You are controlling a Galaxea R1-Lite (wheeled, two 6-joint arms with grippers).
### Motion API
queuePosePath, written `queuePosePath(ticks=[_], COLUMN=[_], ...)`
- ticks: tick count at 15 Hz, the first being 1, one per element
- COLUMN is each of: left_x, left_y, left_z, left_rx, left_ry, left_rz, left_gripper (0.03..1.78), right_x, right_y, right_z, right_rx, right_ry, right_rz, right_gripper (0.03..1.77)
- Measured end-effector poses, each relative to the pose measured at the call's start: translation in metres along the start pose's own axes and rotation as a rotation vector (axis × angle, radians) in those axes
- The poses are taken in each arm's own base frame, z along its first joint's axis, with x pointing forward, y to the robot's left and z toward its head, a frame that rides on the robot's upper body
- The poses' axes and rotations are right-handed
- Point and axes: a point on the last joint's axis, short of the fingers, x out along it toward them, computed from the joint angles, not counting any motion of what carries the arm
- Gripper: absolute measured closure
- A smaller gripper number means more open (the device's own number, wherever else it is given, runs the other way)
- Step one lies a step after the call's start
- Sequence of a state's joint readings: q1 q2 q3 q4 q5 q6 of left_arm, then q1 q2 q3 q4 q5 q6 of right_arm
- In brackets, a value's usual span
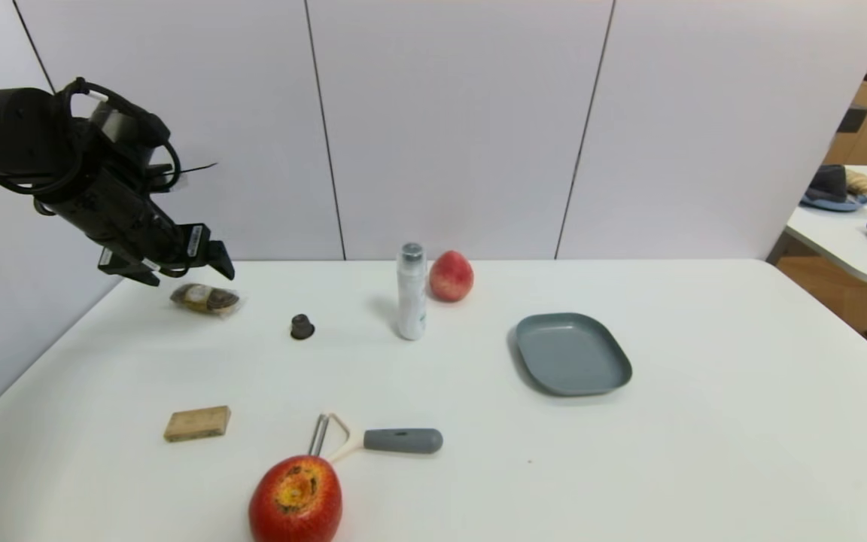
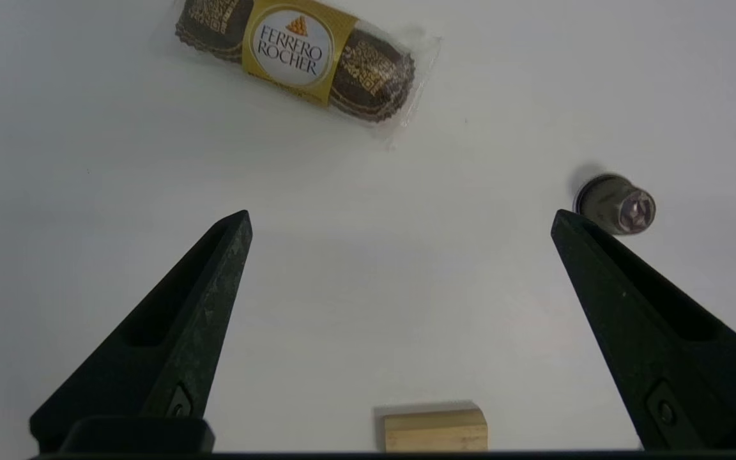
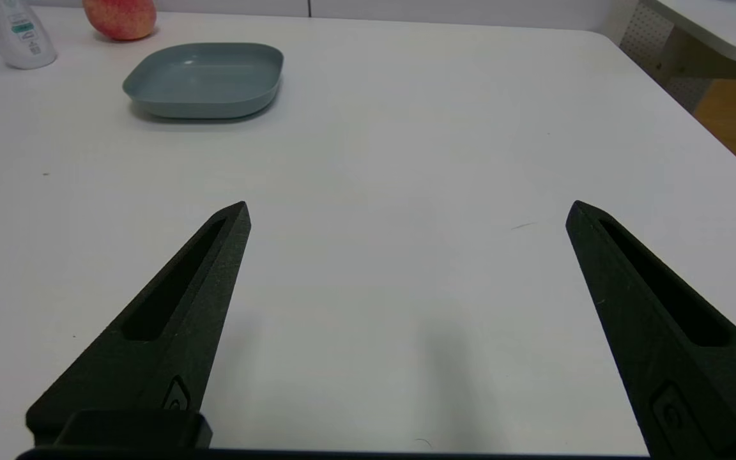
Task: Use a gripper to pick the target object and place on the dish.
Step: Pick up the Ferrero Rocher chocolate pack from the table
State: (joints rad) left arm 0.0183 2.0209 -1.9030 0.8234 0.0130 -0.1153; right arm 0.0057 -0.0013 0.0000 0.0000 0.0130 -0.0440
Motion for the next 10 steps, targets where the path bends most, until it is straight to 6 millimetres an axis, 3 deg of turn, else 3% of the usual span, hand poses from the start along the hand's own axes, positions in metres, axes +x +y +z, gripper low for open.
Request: queuePosePath(ticks=[6, 10], left_x=[0.039, 0.062], left_y=[0.007, 0.008], left_z=[0.020, 0.023], left_rx=[-0.144, -0.207], left_ry=[-0.132, -0.154], left_rz=[0.148, 0.282], left_gripper=[0.12, 0.12], right_x=[0.000, 0.000], right_y=[0.000, 0.000], right_z=[0.000, 0.000], right_rx=[0.000, 0.000], right_ry=[0.000, 0.000], right_rz=[0.001, 0.001], right_gripper=[0.09, 0.09])
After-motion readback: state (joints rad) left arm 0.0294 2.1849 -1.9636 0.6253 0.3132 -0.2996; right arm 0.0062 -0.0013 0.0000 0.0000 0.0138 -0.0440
